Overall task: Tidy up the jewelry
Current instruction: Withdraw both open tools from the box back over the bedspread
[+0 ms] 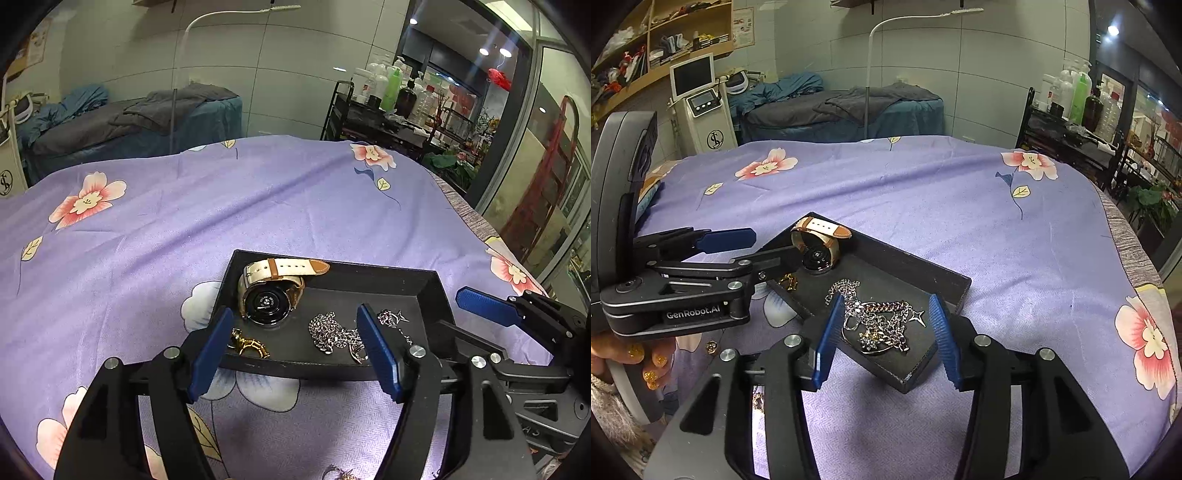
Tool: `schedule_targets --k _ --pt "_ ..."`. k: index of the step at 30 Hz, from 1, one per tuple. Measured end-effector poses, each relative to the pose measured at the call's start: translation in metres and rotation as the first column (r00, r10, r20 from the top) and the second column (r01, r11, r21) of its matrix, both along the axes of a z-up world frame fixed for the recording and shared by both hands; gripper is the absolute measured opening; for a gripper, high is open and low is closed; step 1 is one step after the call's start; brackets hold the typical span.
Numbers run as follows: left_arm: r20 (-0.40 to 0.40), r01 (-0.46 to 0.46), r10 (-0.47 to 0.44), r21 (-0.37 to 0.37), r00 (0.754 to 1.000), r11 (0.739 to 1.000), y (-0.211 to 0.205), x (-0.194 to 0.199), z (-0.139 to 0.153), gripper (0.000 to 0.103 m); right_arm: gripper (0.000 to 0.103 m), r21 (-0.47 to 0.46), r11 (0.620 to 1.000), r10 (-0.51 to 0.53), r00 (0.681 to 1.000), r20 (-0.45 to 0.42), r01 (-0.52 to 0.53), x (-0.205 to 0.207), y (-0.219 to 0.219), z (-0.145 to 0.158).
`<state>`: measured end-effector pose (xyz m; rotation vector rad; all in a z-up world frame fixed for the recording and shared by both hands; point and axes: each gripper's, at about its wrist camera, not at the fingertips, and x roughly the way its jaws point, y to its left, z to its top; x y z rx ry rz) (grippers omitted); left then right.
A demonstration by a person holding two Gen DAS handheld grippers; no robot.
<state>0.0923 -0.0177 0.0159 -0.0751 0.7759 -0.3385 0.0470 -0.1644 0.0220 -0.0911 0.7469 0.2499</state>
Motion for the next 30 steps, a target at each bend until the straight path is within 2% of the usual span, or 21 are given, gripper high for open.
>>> schedule_targets --k 5,9,30 --pt "-0.015 -0.030 0.030 -0.021 0.999 0.999 0.010 -0.008 -0.002 0.082 0.053 0.010 1.000 0.001 1.000 -0.010 -0.001 -0.010 -0.002 0.002" --pt "-0.021 -0.050 0.050 -0.009 0.999 0.999 0.015 -0.017 -0.006 0.087 0.054 0.032 0.999 0.001 1.000 -0.025 0.000 -0.019 -0.004 0.004" --pt "-0.058 -0.114 0.115 0.021 0.992 0.993 0.048 -0.062 -0.025 0.089 0.054 0.064 0.994 0.101 0.987 -0.128 -0.094 -0.059 0.024 -0.026"
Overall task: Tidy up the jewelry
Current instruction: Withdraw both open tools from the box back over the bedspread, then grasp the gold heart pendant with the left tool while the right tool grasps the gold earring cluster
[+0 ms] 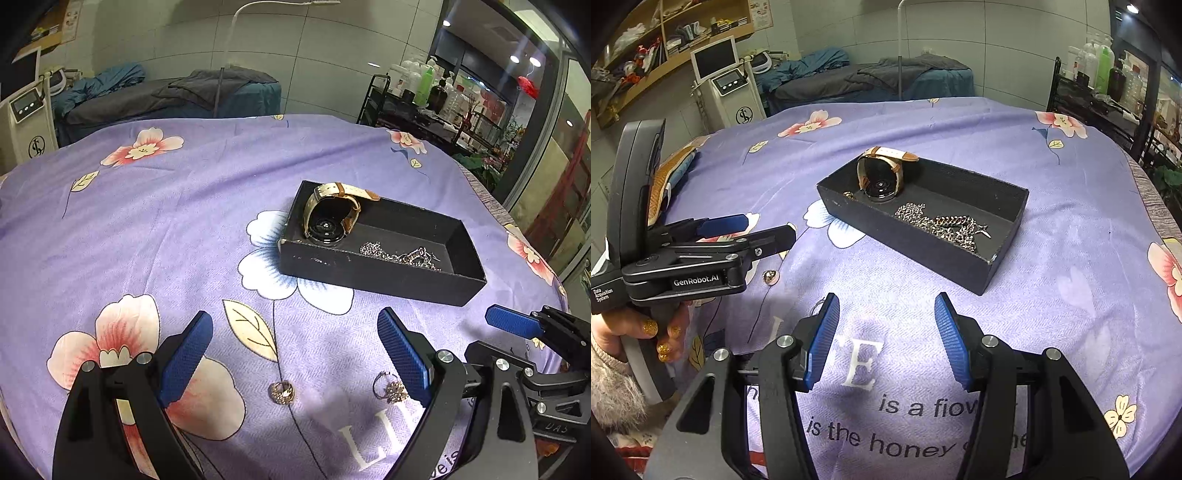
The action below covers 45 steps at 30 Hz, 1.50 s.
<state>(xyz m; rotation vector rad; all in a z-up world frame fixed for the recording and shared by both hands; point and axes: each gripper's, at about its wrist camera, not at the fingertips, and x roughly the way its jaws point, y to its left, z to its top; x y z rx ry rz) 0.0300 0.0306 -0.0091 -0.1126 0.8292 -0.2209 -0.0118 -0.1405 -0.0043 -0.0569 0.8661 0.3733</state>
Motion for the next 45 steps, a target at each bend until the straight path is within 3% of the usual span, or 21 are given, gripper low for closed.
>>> schedule_targets --k 8,15,20,24,30,35,39,45 --pt "-0.036 -0.014 0.014 0.003 0.999 1.000 0.020 -0.019 -0.013 0.086 0.054 0.000 0.999 0.047 0.998 -0.031 -0.047 -0.009 0.013 -0.011" --pt "-0.065 0.025 -0.023 0.019 0.998 1.000 0.028 -0.043 -0.025 0.064 0.054 -0.018 0.993 0.113 0.993 -0.041 -0.114 -0.015 0.030 -0.021" --pt "-0.080 0.086 -0.083 0.027 0.993 0.996 0.015 -0.049 -0.032 0.053 0.054 -0.083 0.980 0.179 0.984 -0.016 -0.180 -0.019 0.044 -0.028" --pt "-0.073 0.111 -0.108 0.042 0.991 0.993 0.004 -0.044 -0.034 0.047 0.045 -0.125 0.970 0.209 0.978 -0.004 -0.208 -0.016 0.054 -0.034" --pt "-0.066 0.124 -0.120 0.062 0.991 0.990 -0.001 -0.036 -0.038 0.033 0.040 -0.111 0.974 0.198 0.980 -0.007 -0.198 -0.008 0.057 -0.044" --pt "-0.059 0.107 -0.103 0.061 0.993 0.992 -0.002 -0.032 -0.039 0.024 0.020 -0.108 0.979 0.176 0.984 0.003 -0.175 -0.002 0.056 -0.045" --pt "-0.057 0.102 -0.098 0.055 0.994 0.993 -0.003 -0.031 -0.039 0.016 0.019 -0.099 0.980 0.174 0.985 -0.005 -0.174 0.000 0.054 -0.044" --pt "-0.063 0.091 -0.089 0.034 0.994 0.995 -0.002 -0.035 -0.038 0.016 0.019 -0.099 0.979 0.179 0.984 -0.026 -0.180 -0.010 0.049 -0.041"
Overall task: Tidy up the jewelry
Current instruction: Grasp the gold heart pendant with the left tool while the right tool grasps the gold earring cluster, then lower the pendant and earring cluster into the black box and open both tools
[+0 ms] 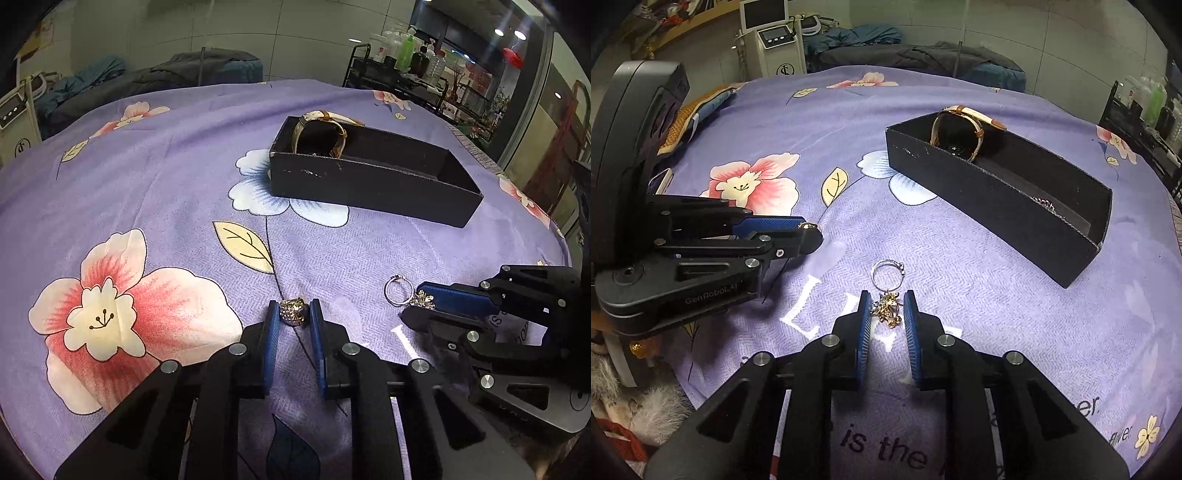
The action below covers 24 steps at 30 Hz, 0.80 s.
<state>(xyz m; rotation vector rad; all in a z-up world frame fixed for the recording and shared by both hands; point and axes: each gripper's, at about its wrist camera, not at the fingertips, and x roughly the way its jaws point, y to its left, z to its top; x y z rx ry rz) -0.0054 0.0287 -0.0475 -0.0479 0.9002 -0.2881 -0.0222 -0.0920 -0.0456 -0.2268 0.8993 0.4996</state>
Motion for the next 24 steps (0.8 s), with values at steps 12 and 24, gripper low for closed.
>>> schedule_targets --k 12,24 --pt "-0.023 0.002 -0.002 -0.021 1.000 1.000 -0.001 -0.009 0.003 0.016 0.019 0.031 0.997 -0.064 0.997 -0.040 0.065 -0.014 -0.025 0.006" --pt "-0.015 0.037 -0.037 -0.031 0.999 0.999 -0.013 -0.008 0.010 0.016 0.019 0.061 0.992 -0.108 0.994 -0.030 0.109 -0.005 -0.036 0.019"
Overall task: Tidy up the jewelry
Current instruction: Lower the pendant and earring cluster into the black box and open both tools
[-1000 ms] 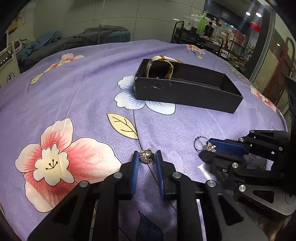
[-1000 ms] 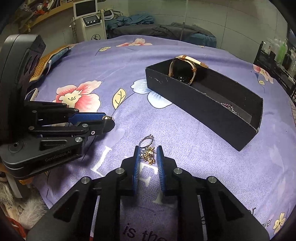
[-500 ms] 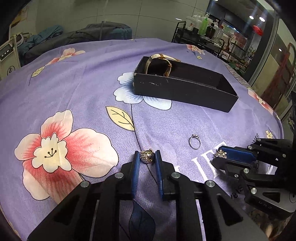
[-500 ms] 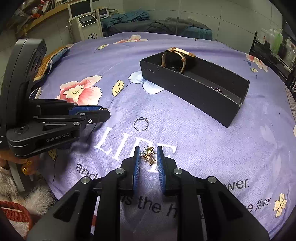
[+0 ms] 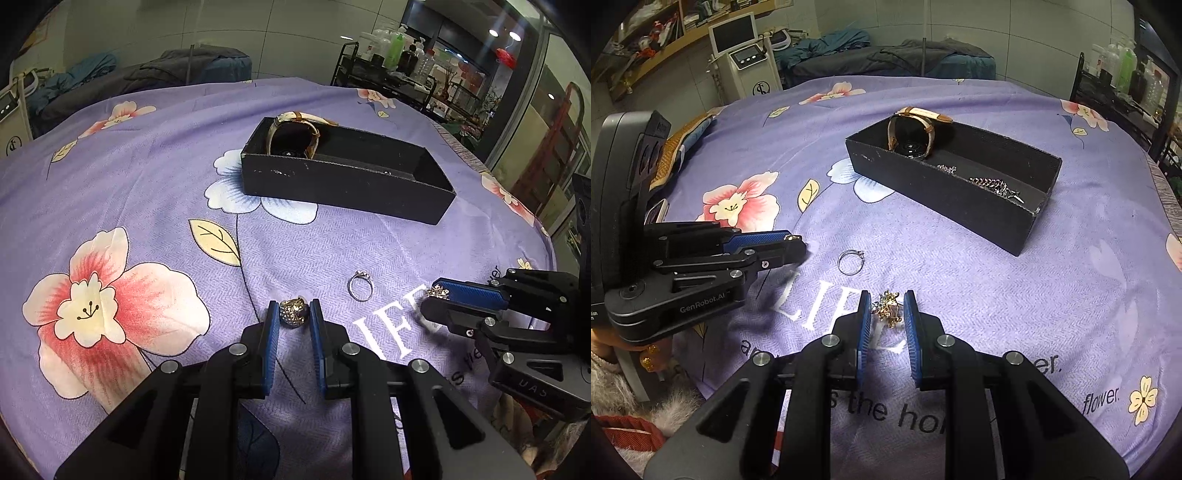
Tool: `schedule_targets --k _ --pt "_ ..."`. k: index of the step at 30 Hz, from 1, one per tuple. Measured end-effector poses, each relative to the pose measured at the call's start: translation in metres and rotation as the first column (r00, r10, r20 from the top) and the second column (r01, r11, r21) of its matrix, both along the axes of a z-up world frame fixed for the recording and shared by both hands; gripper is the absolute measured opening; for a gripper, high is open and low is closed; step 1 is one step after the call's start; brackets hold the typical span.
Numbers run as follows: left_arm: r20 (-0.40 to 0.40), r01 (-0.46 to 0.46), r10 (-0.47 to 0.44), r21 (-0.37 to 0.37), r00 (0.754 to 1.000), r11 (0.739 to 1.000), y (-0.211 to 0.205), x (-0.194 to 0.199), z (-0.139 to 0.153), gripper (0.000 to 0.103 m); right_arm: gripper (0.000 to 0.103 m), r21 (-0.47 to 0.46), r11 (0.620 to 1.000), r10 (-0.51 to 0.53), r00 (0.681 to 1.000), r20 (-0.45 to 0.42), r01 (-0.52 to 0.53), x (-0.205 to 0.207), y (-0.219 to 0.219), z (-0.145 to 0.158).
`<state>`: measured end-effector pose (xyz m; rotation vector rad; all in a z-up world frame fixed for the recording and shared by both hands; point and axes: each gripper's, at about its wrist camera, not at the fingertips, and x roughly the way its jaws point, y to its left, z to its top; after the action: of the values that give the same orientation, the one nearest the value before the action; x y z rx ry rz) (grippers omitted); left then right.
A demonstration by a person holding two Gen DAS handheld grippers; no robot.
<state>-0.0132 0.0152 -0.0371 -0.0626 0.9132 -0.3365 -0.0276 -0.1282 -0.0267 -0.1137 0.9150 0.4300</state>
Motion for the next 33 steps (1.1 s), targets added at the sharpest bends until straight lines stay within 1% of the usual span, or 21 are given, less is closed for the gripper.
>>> schedule_targets --k 9,19,26,30,33 --pt "0.024 0.019 -0.019 -0.021 1.000 1.000 -0.011 0.014 0.013 0.016 0.019 0.012 1.000 -0.026 0.999 0.041 0.025 0.010 -0.007 0.016" --pt "0.096 0.055 -0.052 -0.027 0.994 0.998 -0.031 0.037 0.041 0.016 0.019 0.027 0.998 -0.059 0.993 0.100 0.057 0.029 -0.014 0.038" --pt "0.136 0.073 -0.069 -0.022 0.988 0.997 -0.043 0.056 0.058 0.016 0.019 0.030 0.997 -0.079 0.989 0.124 0.076 0.042 -0.018 0.046" --pt "0.144 0.077 -0.073 -0.021 0.987 0.997 -0.048 0.066 0.064 0.016 0.019 0.032 0.996 -0.090 0.987 0.130 0.086 0.049 -0.021 0.048" --pt "0.143 0.074 -0.068 -0.038 0.987 0.997 -0.048 0.073 0.067 0.016 0.019 0.037 0.995 -0.101 0.986 0.131 0.097 0.053 -0.024 0.048"
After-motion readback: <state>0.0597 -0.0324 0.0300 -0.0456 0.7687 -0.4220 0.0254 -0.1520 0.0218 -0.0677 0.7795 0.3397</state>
